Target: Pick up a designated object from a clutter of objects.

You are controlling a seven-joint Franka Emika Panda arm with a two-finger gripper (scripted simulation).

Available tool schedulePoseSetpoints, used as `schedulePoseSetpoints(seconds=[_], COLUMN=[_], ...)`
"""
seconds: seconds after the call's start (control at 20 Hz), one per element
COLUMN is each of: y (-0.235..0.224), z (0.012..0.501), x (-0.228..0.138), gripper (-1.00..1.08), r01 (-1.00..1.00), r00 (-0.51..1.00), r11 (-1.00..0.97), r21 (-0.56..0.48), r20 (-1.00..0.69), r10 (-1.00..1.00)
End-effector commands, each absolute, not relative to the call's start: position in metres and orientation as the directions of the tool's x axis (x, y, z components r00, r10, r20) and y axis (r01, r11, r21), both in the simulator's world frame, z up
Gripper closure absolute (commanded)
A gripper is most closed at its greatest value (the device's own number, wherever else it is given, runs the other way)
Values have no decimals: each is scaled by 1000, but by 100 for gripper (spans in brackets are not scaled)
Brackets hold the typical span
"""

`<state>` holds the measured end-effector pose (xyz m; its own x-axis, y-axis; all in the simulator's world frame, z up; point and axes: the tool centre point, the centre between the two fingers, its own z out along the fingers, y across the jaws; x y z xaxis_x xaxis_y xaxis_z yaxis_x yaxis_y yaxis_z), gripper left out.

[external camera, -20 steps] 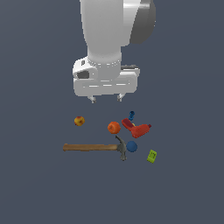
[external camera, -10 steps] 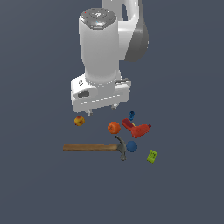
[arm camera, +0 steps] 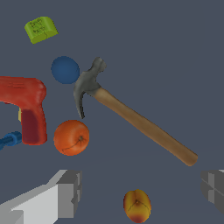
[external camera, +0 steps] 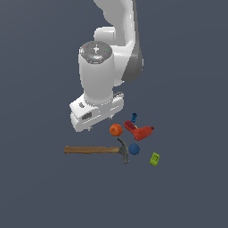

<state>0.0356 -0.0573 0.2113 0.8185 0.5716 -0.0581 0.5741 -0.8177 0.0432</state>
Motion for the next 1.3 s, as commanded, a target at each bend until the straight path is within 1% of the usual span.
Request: schedulePoseSetpoints(seconds=[0.0, 0.7, 1.0, 1.25], y=[-62, -79, -83, -84], z=[198, 125, 97, 81], x=[39, 50, 52, 53], gripper=[-92, -92, -92, -92], r01=[632, 883, 946, 972], r00=[775, 470, 325, 233], r11=[-774, -470, -325, -234], r21=[40, 7, -2, -3], r20=[-64, -57, -35, -18], r10=[629, 881, 945, 972])
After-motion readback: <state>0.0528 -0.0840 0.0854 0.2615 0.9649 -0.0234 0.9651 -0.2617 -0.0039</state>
